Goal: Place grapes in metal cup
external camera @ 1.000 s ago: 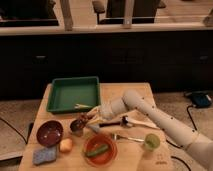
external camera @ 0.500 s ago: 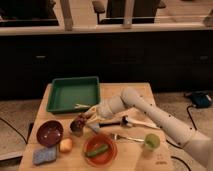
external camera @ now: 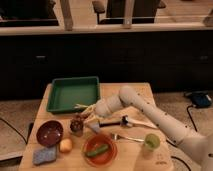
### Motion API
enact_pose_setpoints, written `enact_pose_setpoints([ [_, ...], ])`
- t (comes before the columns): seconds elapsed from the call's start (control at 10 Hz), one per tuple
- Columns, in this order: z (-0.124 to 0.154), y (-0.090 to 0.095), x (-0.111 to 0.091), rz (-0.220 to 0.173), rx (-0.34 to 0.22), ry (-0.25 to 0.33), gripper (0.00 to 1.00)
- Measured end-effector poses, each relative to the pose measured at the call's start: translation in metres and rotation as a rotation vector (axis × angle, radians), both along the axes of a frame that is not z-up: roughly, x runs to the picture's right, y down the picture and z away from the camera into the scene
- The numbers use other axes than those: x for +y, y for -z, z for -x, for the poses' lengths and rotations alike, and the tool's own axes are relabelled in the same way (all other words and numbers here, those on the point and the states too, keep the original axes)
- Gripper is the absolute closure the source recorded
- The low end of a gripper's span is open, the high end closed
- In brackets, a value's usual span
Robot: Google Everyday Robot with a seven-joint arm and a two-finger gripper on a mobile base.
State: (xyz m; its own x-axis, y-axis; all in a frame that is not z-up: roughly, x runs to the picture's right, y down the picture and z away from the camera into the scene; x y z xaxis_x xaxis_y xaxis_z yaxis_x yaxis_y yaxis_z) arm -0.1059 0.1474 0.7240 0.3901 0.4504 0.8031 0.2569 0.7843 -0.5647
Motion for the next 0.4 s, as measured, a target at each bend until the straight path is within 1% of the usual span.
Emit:
enact_pose_setpoints([
  [0.2, 0.0102, 0.0027, 0.0005, 0.000, -0.020, 0.021, 1.00],
  [0.4, 0.0149, 0.0039, 0.0006, -0.002, -0.025, 0.035, 1.00],
])
